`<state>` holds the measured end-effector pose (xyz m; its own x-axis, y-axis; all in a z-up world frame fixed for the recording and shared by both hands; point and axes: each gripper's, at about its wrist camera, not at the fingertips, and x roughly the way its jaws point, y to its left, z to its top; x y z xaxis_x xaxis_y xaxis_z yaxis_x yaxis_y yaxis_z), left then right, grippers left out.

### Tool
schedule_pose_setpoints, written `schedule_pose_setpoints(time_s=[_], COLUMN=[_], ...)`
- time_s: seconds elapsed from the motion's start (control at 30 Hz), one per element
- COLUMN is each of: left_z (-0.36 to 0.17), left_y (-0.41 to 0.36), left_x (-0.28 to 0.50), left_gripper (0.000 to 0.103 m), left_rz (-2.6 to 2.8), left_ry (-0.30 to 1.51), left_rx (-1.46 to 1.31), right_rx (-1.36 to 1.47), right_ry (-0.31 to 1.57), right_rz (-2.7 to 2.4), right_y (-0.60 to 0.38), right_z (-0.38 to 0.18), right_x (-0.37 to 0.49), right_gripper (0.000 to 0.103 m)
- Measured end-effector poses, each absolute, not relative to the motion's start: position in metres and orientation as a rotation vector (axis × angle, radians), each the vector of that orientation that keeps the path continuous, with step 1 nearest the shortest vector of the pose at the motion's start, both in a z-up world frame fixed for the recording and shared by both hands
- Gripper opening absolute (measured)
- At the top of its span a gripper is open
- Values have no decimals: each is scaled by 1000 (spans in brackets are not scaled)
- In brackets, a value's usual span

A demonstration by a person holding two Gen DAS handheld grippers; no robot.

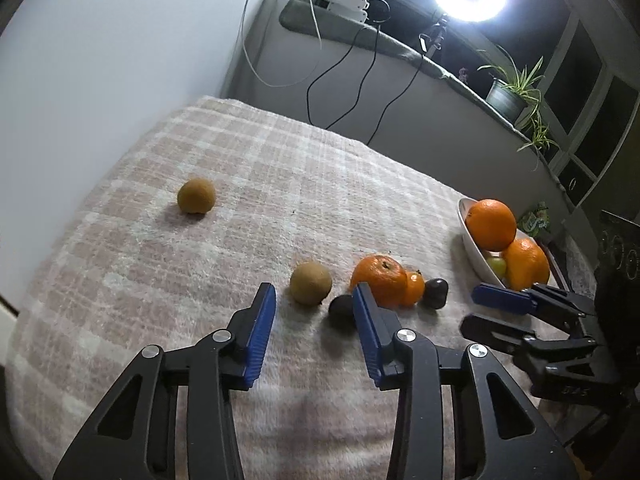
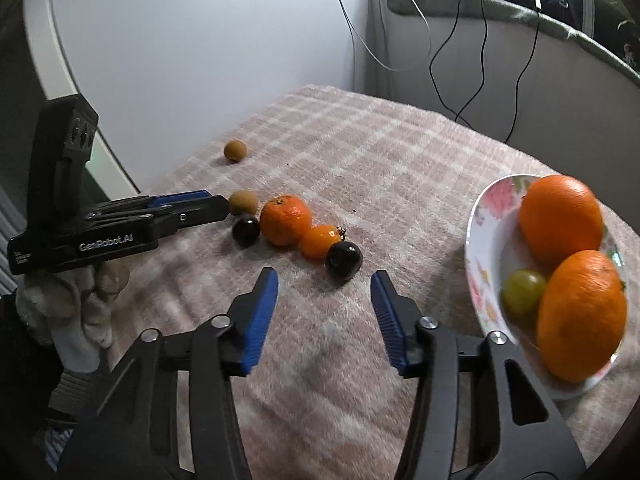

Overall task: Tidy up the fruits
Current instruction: 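Grasp a brown kiwi with the left gripper while the right gripper grasps a dark plum, then carry the kiwi with the left gripper into the plate while the right gripper carries the dark plum there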

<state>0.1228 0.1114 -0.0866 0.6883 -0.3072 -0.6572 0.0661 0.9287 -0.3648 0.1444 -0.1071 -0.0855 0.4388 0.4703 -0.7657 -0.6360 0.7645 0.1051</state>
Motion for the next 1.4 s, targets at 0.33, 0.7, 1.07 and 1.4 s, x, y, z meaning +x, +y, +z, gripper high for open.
schedule_pose_setpoints(time_s=[0.33, 0.7, 1.07, 1.4], left_z=[-92, -94, -92, -93], left_y=[111, 112, 108, 107], left_x=[137, 141, 143, 146], left_gripper=[36, 36, 36, 23], left_rz=[-203, -206, -241, -247], left_ry=[814, 833, 852, 846], left_rx=[-312, -325, -330, -323], right_rx=[-166, -166, -166, -156], right_ry=[914, 945, 949, 947], right_rz=[673, 696, 707, 697], right_y=[-107, -100, -96, -99], right_z=[-101, -106, -110, -109], right_x=[166, 173, 176, 175], right_gripper=[47, 47, 34, 26])
